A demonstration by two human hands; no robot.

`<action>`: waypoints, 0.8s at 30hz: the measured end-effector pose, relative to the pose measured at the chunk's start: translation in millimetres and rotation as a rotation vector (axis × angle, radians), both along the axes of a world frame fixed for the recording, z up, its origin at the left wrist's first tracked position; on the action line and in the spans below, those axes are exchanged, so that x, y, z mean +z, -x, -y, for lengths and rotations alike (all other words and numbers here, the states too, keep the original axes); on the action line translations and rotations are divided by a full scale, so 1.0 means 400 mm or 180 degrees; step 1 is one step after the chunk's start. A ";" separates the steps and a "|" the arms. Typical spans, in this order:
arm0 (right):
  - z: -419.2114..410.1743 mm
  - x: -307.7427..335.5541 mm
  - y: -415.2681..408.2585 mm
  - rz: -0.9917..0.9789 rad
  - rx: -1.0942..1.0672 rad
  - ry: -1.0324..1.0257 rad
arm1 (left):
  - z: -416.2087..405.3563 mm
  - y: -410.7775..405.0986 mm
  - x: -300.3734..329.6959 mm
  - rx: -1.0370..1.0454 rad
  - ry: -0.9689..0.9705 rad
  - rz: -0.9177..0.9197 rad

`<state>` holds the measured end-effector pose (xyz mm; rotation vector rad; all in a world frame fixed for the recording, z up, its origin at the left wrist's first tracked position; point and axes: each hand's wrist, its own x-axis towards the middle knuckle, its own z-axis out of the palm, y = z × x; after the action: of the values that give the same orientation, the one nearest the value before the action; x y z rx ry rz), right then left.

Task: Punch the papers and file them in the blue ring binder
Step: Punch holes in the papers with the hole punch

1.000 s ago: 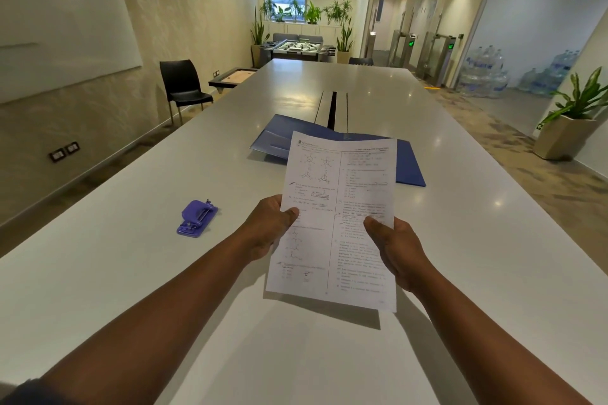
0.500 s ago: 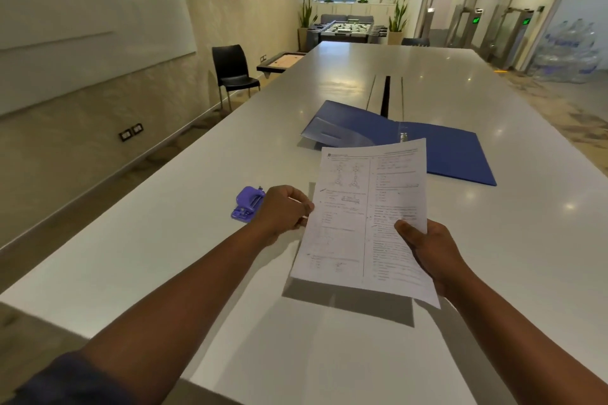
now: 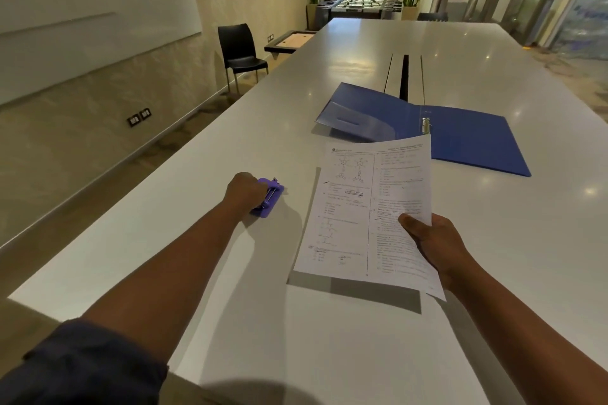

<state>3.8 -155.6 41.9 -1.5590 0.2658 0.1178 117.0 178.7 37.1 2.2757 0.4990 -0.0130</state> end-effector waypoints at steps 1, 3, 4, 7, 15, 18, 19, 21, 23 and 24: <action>0.003 0.001 0.001 -0.0009 -0.0008 -0.0001 | 0.000 -0.002 0.001 0.0022 0.0111 -0.0012; 0.011 0.006 0.005 -0.0015 -0.0009 0.0034 | 0.011 0.001 0.011 -0.0038 0.0290 0.0016; 0.021 0.009 0.007 -0.0021 -0.0034 0.0057 | 0.025 0.000 0.017 -0.0115 0.0393 0.0058; 0.066 0.022 0.020 -0.0022 -0.0086 0.0136 | 0.090 0.003 0.027 -0.0385 0.0903 0.0071; 0.265 0.059 0.092 -0.0037 -0.0470 0.0437 | 0.356 0.038 0.015 -0.1102 0.1799 -0.0268; 0.336 0.065 0.123 -0.0085 -0.0636 0.0453 | 0.446 0.054 0.000 -0.1350 0.1949 -0.0321; 0.356 0.067 0.133 -0.0106 -0.0674 0.0470 | 0.471 0.059 -0.005 -0.1411 0.1972 -0.0337; 0.389 0.065 0.150 -0.0152 -0.0723 0.0516 | 0.514 0.073 -0.015 -0.1468 0.2011 -0.0388; 0.414 0.057 0.165 -0.0194 -0.0746 0.0580 | 0.549 0.087 -0.027 -0.1462 0.2109 -0.0467; 0.422 0.052 0.171 -0.0210 -0.0756 0.0591 | 0.563 0.095 -0.031 -0.1454 0.2147 -0.0489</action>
<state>-64.7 -324.6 62.5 -1.6964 0.5239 -0.0430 78.9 -46.6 24.9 1.6775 0.0199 -0.5103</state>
